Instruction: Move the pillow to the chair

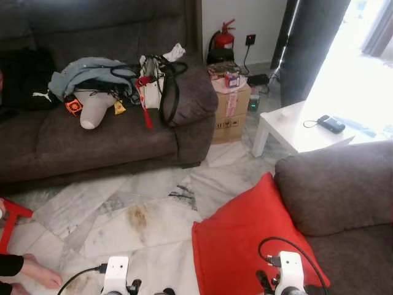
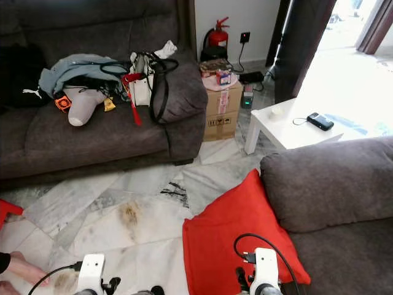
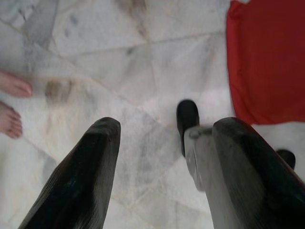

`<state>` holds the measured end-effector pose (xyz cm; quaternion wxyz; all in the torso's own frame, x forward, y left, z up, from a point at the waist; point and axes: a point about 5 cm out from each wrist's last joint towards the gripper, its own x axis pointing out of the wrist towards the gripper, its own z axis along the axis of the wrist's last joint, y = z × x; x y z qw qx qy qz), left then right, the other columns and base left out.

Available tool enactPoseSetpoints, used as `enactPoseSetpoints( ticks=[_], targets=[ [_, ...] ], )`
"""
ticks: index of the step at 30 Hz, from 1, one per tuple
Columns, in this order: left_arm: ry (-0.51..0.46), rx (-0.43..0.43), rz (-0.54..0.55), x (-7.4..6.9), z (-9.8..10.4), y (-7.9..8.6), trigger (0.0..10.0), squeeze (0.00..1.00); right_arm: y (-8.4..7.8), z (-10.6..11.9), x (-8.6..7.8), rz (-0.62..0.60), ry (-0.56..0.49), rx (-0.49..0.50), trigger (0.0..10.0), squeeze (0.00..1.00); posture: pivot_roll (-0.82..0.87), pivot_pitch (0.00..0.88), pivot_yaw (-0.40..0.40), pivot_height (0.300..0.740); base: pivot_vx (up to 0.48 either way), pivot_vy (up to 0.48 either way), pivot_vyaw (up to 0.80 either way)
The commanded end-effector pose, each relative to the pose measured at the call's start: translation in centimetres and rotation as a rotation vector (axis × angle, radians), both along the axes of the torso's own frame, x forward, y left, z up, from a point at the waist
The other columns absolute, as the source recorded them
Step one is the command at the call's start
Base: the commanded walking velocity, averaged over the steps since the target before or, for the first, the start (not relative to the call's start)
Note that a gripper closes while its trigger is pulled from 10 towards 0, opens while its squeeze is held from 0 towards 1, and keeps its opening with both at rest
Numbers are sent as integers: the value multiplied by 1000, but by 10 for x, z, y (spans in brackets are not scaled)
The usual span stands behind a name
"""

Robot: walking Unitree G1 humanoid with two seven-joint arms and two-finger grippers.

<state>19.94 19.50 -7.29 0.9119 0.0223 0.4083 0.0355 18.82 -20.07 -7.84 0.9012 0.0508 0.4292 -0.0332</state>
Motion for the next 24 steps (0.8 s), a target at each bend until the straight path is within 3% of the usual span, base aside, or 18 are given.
enactPoseSetpoints(
  ticks=[1, 6, 11, 15, 21, 24],
  targets=[
    [16, 13, 8, -5, -2, 3, 10000, 0, -1, -1, -2, -17, 5, 1, 10000, 0, -20, 87, 44, 740, 0, 0, 0],
    [3, 10, 0, -3, -1, 3, 10000, 0, -2, 0, 0, -46, -6, 4, 10000, 0, -21, 89, 44, 740, 0, 0, 0],
    [-93, 39, -51, 21, 14, 3, 10000, 0, -13, 7, 9, -152, -69, -4, 10000, 0, -5, 91, 47, 740, 0, 0, 0],
    [-129, 54, -103, 35, 23, 3, 10000, 0, -26, 16, 19, -161, -99, -72, 10000, 0, -12, 86, 55, 740, 0, 0, 0],
    [-100, 60, -112, 28, 19, 4, 10000, 0, -43, 16, 12, -208, -74, -118, 10000, 0, -22, 76, 55, 740, 0, 0, 0],
    [-49, 70, -103, 13, 9, 7, 10000, 0, -45, 9, -1, -209, -31, -118, 10000, 0, -19, 78, 52, 740, 0, 0, 0]
  ],
)
